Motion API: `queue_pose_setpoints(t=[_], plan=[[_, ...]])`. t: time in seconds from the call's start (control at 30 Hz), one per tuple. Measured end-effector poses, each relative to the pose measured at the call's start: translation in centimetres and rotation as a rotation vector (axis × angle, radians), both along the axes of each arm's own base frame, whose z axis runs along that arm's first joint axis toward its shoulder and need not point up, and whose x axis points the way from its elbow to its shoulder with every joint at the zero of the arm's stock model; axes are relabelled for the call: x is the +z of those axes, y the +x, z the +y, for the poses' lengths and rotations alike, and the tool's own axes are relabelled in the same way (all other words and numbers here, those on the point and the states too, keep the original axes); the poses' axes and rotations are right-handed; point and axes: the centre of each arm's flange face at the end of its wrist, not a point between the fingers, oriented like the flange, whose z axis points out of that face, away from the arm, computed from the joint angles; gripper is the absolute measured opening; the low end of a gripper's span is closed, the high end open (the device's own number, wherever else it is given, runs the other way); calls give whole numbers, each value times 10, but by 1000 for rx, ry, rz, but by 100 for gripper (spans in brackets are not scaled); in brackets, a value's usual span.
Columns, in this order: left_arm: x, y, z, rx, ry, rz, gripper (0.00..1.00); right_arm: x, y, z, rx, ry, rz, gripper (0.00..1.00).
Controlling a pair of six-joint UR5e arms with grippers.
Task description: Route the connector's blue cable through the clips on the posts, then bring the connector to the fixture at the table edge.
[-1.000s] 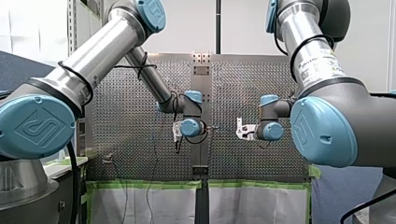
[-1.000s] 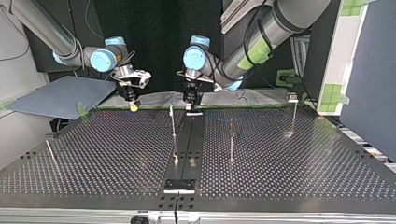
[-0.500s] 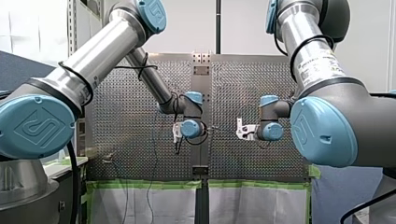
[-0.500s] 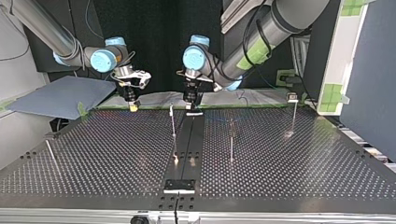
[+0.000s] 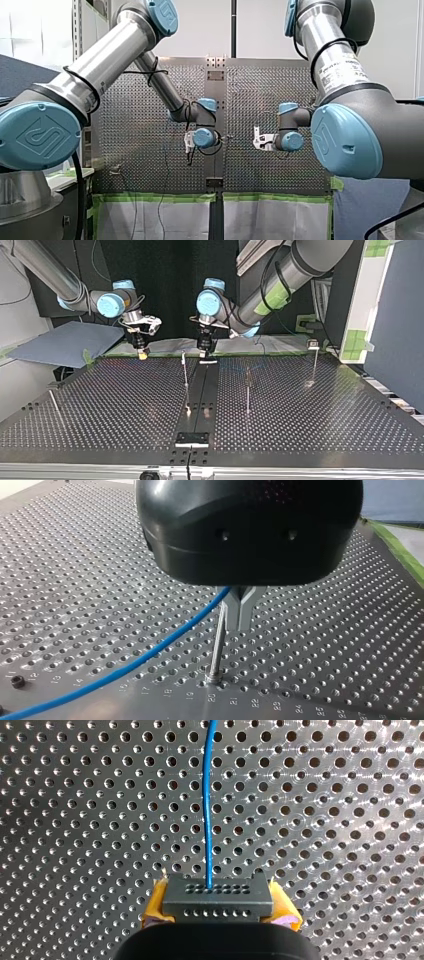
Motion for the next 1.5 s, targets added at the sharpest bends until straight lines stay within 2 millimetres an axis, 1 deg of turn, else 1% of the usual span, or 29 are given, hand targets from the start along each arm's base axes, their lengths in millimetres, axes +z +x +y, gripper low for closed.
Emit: queue_pose_setpoints(t=[0.47,0.53,0.73,0.8,1.0,1.1,1.23,1.5], plan=[[1,4,-1,-17,-26,-2,1,3,4,-4,4,-4,-2,0],[-3,6,0,-20,-30,5,1,3,4,-5,4,-4,-2,0],[-25,5,0,-16,-20,30,1,3,5,-6,4,-5,-1,0],[-28,8,0,-15,-19,31,1,3,4,-6,4,-5,1,0],[-20,19,-4,-9,-11,28,1,3,3,-7,1,-6,2,0],[-17,21,-5,-9,-2,35,1,2,3,-7,2,-5,3,0],[-17,18,-7,-13,21,49,1,2,4,-6,4,-4,5,0],[-21,1,-13,-10,87,77,1,0,6,-4,8,0,15,0]])
